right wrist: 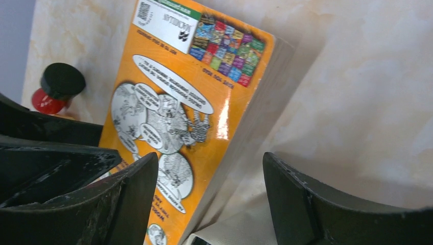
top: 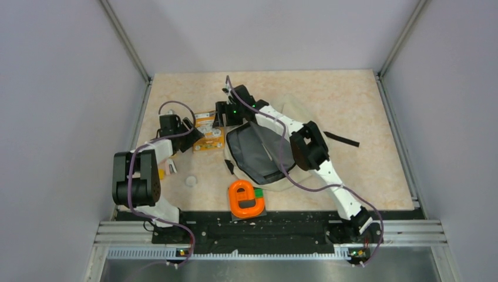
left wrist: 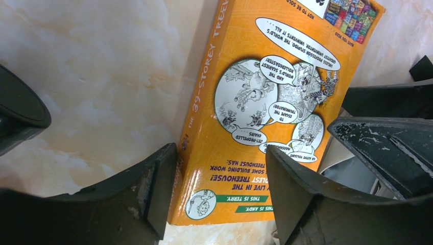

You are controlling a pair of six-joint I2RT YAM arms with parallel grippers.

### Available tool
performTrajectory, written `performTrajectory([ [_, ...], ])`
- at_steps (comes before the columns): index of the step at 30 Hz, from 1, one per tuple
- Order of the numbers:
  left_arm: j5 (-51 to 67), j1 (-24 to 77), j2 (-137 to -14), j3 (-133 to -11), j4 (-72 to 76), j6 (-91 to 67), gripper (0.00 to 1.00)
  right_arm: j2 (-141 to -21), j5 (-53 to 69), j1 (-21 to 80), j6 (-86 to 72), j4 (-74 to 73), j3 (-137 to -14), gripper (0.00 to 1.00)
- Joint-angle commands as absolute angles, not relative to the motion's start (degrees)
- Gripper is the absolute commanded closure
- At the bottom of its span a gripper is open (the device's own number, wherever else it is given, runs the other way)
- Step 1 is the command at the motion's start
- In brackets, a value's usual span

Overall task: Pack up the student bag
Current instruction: Pick up the book from the center of the board.

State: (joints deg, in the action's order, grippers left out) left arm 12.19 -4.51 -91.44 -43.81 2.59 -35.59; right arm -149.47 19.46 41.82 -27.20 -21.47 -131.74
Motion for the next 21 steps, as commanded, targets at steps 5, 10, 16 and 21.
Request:
performTrajectory([
  [5,20.6,-4.6,-93.7,-43.3,9.4,-35.1,0.46,-154.4,34.1,42.2,-36.3,-14.6,-133.4,0.27],
  [10,23.8,-4.6,-94.4,-42.2,12.5,-34.6,0.57,-154.9,41.1,42.7,-41.3,-6.2,-132.3,0.29],
  [16,26.1,-4.5,-95.0,-42.2,13.4,-33.1,0.66,-155.1,43.5,44.6,-42.4,-3.2,-132.4,0.31],
  [21,27.2,-4.6,-95.0,-42.0,14.4,-32.5,0.69,-156.1,44.2,45.2,-42.1,-3.3,-132.5,0.38],
])
